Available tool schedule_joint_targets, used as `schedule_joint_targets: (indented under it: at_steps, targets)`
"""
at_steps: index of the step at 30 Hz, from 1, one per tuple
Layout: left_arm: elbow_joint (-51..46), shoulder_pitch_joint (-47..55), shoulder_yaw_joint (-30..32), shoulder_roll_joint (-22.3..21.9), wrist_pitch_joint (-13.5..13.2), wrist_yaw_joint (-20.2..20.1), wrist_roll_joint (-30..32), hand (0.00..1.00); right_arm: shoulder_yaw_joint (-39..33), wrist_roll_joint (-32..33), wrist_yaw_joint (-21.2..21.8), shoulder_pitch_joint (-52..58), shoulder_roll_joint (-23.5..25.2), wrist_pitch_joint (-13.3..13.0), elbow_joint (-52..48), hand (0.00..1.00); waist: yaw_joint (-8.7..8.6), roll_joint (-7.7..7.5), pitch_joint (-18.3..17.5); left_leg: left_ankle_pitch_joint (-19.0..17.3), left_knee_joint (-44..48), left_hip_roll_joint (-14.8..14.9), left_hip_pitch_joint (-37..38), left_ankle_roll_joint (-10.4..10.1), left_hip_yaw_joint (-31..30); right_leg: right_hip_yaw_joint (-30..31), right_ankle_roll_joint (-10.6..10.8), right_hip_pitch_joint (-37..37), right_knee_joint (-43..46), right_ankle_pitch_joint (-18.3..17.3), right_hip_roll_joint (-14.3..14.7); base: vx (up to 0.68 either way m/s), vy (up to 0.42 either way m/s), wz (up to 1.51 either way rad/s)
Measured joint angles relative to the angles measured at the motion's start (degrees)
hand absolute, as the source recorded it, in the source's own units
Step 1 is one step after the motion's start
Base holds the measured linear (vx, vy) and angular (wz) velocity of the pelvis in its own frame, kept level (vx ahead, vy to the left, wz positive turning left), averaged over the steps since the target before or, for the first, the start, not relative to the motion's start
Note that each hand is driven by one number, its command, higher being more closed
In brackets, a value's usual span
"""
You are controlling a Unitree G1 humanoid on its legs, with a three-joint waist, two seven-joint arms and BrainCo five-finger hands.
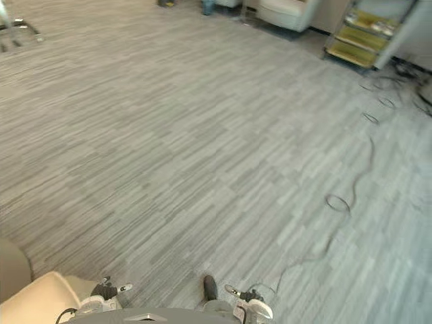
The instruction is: Pick up cushions and gather them together orderly.
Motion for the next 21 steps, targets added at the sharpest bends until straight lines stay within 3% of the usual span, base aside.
schedule_joint_targets:
  at_steps: [2,3,5,9,11,13,14,15,18,21]
  targets:
    - [0.0,-0.1,-0.5,0.7,0.0,0.0,0.0,0.00,0.0,-0.1,0.0,0.6,0.0,0.0,0.1,0.00,0.18,-0.34,0.2,-0.1,1.2,0.3,0.3,-0.1,1.0,-12.8,-1.6,1.1,2.9,-1.6,-1.6,0.18,-0.163,-1.05]
    - [0.0,-0.2,-0.9,0.5,0.0,0.0,0.0,0.00,-0.1,-0.1,0.0,0.7,-1.0,-0.1,0.1,0.00,-0.26,0.62,0.7,0.2,1.2,0.6,1.3,-0.6,1.2,-16.0,-1.8,1.3,3.9,-1.6,-1.4,0.17,-0.202,-0.89]
    - [0.0,-0.5,-1.1,-0.8,0.0,0.0,-0.1,0.00,-0.1,-0.1,0.0,0.4,-2.3,-0.1,0.1,0.00,-0.19,2.33,1.7,0.6,1.1,0.8,2.4,-1.2,1.4,-13.0,-2.0,1.5,3.9,-2.4,-0.4,0.08,-0.096,-0.79]
    - [0.5,-0.7,-1.4,-1.1,0.0,0.0,-0.1,0.00,-0.8,0.0,0.0,0.5,-2.8,0.1,0.2,0.00,-0.71,2.22,2.0,2.0,2.9,1.4,3.9,-2.6,1.5,-9.9,-2.0,2.6,3.6,-4.1,0.8,0.05,-0.060,-0.43]
    - [-0.1,-0.9,-1.4,-0.8,0.0,0.0,-0.1,0.00,-1.0,0.0,0.0,0.5,-2.1,0.0,0.2,0.00,-0.73,0.90,2.6,1.5,11.1,3.4,2.1,-3.3,1.5,-8.1,-1.6,3.0,3.5,-5.2,1.0,0.00,-0.044,-0.35]
    - [-1.2,-1.0,-1.4,-0.7,0.1,0.1,-0.1,0.00,-0.9,0.1,0.0,0.5,-2.0,0.0,0.2,0.00,-0.65,0.60,2.9,1.6,24.3,7.3,-2.9,-3.2,1.3,-6.2,-2.4,3.1,3.4,-6.0,1.7,0.02,-0.059,-0.49]
    - [-1.2,-1.2,-1.4,-0.8,0.0,0.0,-0.2,0.00,-0.9,0.3,-0.1,0.5,-2.3,0.1,0.3,0.00,-0.52,0.95,3.3,1.3,31.5,9.7,-5.9,-2.7,0.0,-4.6,-3.0,3.3,3.5,-6.4,2.7,0.02,-0.033,-0.47]
    - [-1.2,-1.4,-1.4,-0.8,0.0,0.0,-0.2,0.00,-0.9,0.4,-0.1,0.4,-2.5,0.1,0.3,0.00,-0.52,1.50,3.6,0.7,33.4,9.9,-6.5,-2.7,-1.2,-3.6,-3.1,3.8,3.4,-6.5,3.2,0.06,0.016,-0.60]
    - [-2.2,-1.8,-1.0,-1.2,0.1,0.1,-1.3,0.00,-1.5,1.1,-0.2,0.1,-3.8,0.3,0.7,0.00,0.51,1.82,4.8,-3.7,33.4,5.1,-11.2,-3.0,-9.0,1.6,-3.2,5.0,3.0,-6.7,3.4,0.07,0.082,-0.77]
    - [-3.0,-1.9,-0.7,-1.2,0.1,0.1,-1.3,0.00,-1.7,1.2,-0.3,0.5,-3.3,0.3,0.3,0.00,1.05,2.09,5.0,-3.9,20.4,2.8,-15.4,-2.9,-12.1,4.6,-3.0,6.0,0.4,-6.8,3.2,0.07,0.119,-0.70]
